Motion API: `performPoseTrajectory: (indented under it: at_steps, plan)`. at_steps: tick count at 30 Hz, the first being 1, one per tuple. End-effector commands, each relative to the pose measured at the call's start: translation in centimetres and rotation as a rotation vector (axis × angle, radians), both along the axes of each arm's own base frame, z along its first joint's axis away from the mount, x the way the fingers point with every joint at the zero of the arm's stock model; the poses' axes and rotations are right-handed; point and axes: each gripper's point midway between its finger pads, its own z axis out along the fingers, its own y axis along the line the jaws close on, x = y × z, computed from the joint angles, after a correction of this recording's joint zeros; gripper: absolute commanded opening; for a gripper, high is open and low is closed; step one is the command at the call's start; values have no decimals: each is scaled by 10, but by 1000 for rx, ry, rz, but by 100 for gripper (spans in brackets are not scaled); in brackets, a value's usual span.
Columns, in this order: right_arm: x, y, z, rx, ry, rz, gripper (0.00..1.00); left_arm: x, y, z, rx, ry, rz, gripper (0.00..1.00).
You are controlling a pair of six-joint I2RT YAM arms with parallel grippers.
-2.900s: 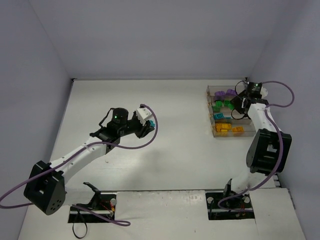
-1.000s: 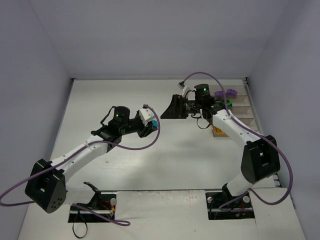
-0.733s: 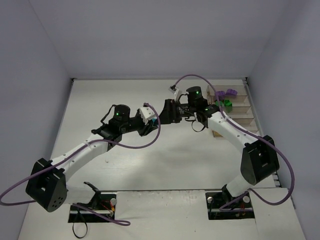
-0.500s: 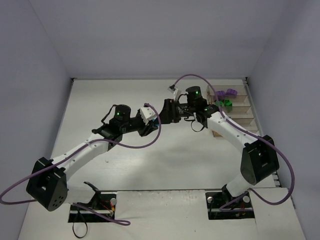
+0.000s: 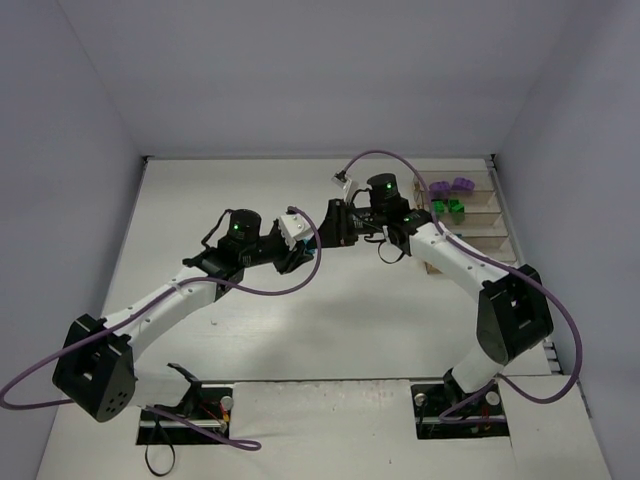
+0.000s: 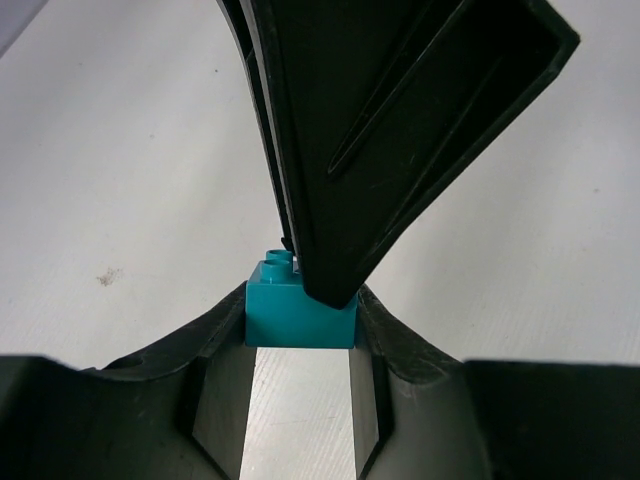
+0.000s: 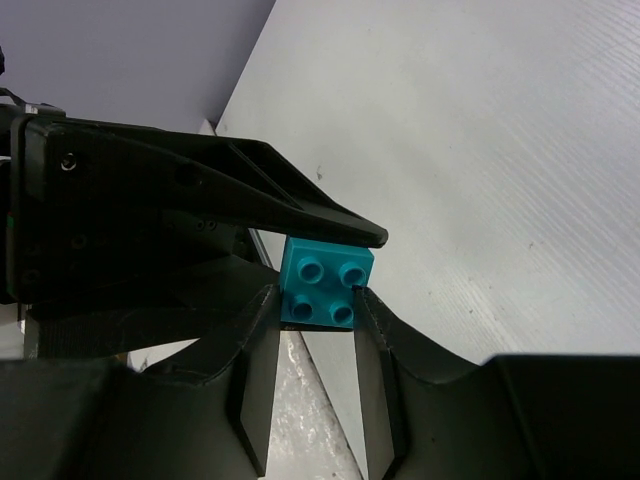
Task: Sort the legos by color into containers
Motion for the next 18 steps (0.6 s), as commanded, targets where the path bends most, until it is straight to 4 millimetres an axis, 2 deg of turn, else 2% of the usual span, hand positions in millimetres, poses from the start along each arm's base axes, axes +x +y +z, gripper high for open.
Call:
performPoseTrajectory:
  at_steps: [1, 4, 5, 18]
  plan:
    - [-11, 15, 20, 74, -48, 90, 23, 5, -17, 63, -128, -172, -52, 7]
    - [-11, 16, 18, 72, -45, 93, 40, 5, -17, 61, -129, -168, -51, 7]
    - [-11, 16, 18, 72, -46, 93, 42, 5, -17, 61, -131, -167, -50, 7]
    - [-10, 11, 9, 43, -56, 59, 47, 3, -15, 63, -139, -169, -43, 7]
